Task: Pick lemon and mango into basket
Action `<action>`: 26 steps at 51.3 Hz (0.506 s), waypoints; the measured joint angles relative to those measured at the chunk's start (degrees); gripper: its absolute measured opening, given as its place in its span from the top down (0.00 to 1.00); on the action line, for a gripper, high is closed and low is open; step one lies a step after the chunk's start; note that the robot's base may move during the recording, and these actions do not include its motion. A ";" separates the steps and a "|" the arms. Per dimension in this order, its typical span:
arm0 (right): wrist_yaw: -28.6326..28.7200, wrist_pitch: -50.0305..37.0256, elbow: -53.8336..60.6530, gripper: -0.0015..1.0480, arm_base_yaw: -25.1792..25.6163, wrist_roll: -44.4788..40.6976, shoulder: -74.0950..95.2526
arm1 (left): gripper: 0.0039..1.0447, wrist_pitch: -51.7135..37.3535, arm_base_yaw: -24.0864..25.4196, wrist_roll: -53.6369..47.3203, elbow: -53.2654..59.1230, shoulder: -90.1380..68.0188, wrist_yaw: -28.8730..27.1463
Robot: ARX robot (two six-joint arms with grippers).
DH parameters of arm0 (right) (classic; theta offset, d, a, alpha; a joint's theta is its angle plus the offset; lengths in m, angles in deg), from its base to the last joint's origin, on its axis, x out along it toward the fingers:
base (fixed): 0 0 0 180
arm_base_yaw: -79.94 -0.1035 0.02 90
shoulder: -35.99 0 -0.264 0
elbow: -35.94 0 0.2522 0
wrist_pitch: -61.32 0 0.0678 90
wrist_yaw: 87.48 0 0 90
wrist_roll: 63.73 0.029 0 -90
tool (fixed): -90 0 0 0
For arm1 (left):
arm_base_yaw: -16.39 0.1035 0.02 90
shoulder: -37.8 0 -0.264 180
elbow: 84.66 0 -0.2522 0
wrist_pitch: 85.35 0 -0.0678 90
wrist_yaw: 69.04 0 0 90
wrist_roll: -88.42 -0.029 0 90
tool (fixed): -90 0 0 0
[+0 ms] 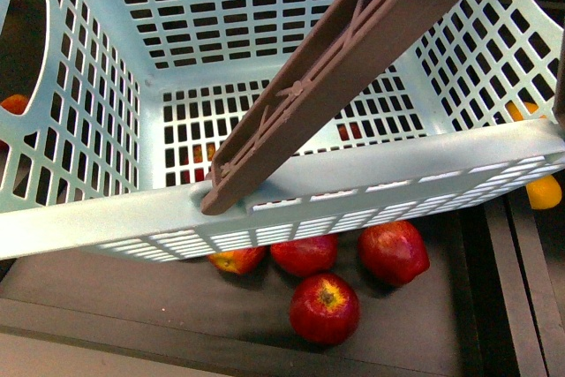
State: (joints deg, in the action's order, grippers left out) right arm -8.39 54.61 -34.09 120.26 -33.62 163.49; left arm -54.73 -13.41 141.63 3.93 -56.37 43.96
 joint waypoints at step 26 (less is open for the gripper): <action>-0.90 6.01 -21.73 0.08 -1.84 6.58 15.19 | 0.96 -0.02 0.00 -0.02 0.00 0.00 -0.02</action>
State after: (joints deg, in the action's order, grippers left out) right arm -9.29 60.62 -55.82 118.42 -27.05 178.68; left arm -54.75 -13.41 141.61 3.93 -56.37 43.94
